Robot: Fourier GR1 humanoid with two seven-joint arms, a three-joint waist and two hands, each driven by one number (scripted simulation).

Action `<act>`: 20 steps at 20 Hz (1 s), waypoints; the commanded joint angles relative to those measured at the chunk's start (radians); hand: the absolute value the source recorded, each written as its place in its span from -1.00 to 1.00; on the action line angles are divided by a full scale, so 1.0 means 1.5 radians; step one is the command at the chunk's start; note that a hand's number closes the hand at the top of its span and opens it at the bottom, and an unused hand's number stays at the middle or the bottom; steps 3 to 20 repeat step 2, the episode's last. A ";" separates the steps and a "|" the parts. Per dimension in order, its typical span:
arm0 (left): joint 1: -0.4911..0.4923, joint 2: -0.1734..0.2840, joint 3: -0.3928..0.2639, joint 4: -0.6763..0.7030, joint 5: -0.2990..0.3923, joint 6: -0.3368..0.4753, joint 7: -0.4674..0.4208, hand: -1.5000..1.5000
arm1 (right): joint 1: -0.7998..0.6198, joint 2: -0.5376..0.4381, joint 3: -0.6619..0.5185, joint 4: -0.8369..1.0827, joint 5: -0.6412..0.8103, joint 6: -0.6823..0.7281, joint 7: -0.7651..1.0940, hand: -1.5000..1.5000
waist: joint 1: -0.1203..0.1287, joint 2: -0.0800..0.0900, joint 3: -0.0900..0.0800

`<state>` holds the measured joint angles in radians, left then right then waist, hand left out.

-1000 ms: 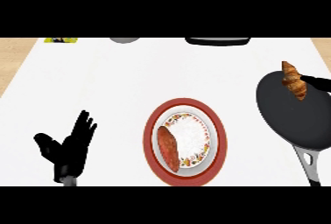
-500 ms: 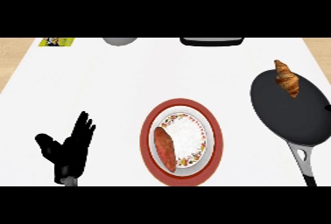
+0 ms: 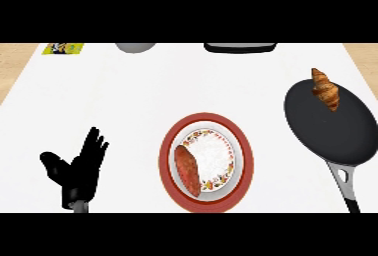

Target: Pick the croissant from the plate and place it in the pan

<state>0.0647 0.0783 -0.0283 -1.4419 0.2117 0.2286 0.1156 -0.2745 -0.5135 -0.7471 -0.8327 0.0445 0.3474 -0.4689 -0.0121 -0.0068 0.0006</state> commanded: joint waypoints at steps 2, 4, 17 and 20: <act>0.008 0.016 0.021 0.005 0.017 -0.039 -0.006 0.00 | 0.086 0.052 0.012 -0.175 -0.059 -0.014 0.096 -1.00 | 0.005 0.003 -0.001; 0.008 0.016 0.021 0.005 0.017 -0.039 -0.006 0.00 | 0.086 0.052 0.012 -0.175 -0.059 -0.014 0.096 -1.00 | 0.005 0.003 -0.001; 0.008 0.016 0.021 0.005 0.017 -0.039 -0.006 0.00 | 0.086 0.052 0.012 -0.175 -0.059 -0.014 0.096 -1.00 | 0.005 0.003 -0.001; 0.008 0.016 0.021 0.005 0.017 -0.039 -0.006 0.00 | 0.086 0.052 0.012 -0.175 -0.059 -0.014 0.096 -1.00 | 0.005 0.003 -0.001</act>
